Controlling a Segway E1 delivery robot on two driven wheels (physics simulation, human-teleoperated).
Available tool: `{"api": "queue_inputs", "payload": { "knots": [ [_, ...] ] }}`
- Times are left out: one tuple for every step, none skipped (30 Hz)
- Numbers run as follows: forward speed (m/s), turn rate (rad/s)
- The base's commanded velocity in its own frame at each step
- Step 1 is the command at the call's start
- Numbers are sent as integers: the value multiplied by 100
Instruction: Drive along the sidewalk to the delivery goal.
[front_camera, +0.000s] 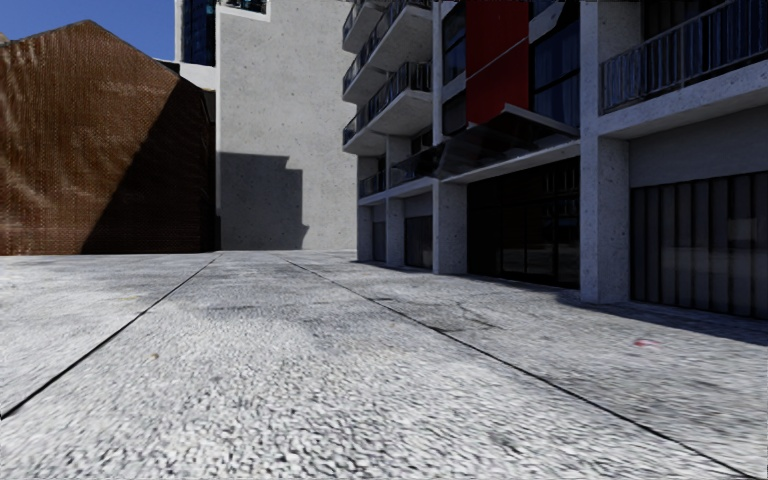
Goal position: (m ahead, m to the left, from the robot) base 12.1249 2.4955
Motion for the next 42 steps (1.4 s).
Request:
{"api": "queue_inputs", "payload": {
  "knots": [
    [200, 66],
    [200, 66],
    [200, 66],
    [200, 66],
    [200, 66],
    [200, 66],
    [200, 66],
    [200, 63],
    [200, 63],
    [200, 60],
    [200, 55],
    [200, 47],
    [200, 33],
    [200, 33],
    [200, 0],
    [200, 0],
    [200, 0],
    [200, 0],
    [200, 0],
    [200, 0],
    [200, 0],
    [200, 0],
    [200, 0],
    [200, 0],
    [200, 0],
    [200, 0],
    [200, 0],
    [200, 0],
    [200, 0],
    [200, 0],
    [200, 0],
    [200, 0],
    [200, 0],
    [200, 0],
    [200, 0],
    [200, 0],
    [200, 0],
    [200, 0],
    [200, 0],
    [194, 0],
    [194, 0],
    [190, 0]
  ]
}}
